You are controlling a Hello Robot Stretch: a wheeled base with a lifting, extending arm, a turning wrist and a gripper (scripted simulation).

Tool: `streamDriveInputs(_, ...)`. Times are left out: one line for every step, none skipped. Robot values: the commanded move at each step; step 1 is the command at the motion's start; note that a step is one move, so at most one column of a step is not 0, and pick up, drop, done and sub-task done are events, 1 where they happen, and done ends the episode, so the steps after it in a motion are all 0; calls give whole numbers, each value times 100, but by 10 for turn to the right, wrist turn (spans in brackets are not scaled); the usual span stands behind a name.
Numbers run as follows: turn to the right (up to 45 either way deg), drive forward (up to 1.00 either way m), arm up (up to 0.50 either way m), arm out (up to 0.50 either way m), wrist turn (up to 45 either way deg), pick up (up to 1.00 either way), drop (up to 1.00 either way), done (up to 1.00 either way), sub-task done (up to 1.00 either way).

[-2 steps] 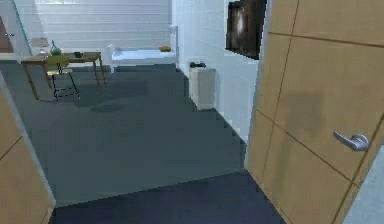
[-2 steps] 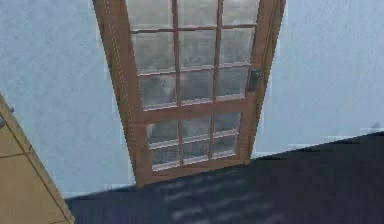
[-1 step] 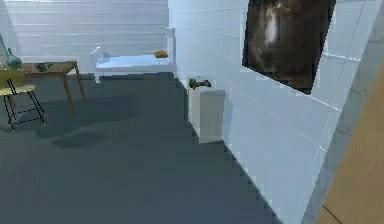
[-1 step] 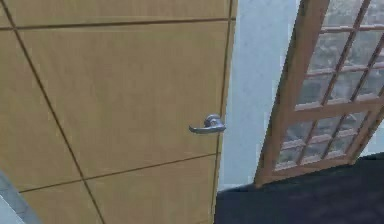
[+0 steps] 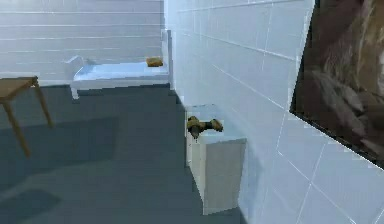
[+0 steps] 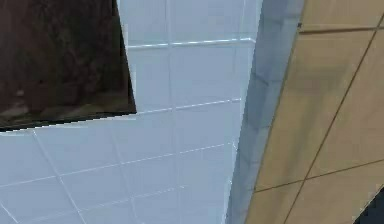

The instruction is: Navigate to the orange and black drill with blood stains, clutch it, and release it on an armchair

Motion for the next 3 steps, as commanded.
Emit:
streamDriveInputs(0,45,0,0,0,0,0,0,0)
streamDriveInputs(-450,0,0,0,0,0,0,0,0)
streamDriveInputs(-270,0,0,0,0,0,0,0,0)
